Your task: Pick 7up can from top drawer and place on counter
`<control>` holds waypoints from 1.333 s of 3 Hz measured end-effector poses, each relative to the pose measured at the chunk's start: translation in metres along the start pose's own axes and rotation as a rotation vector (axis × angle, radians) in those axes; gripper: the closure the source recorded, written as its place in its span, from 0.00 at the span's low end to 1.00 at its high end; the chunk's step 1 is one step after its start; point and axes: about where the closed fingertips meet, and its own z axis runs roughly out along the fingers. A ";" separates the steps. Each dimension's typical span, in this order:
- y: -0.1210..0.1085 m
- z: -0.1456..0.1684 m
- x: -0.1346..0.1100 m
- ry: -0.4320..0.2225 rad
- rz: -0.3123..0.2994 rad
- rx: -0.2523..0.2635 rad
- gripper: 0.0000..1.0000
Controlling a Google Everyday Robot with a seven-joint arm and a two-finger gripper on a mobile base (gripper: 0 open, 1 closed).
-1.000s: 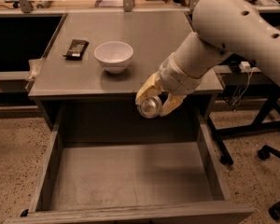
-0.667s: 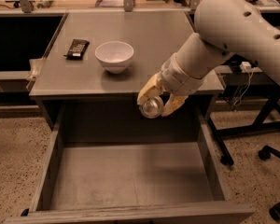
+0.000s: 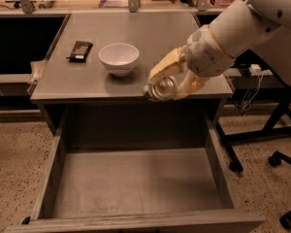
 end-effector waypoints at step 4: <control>0.080 -0.006 0.115 0.401 -0.005 -0.290 0.81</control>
Offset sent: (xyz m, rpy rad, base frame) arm 0.0940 -0.0884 0.0114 -0.2240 -0.2861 -0.2234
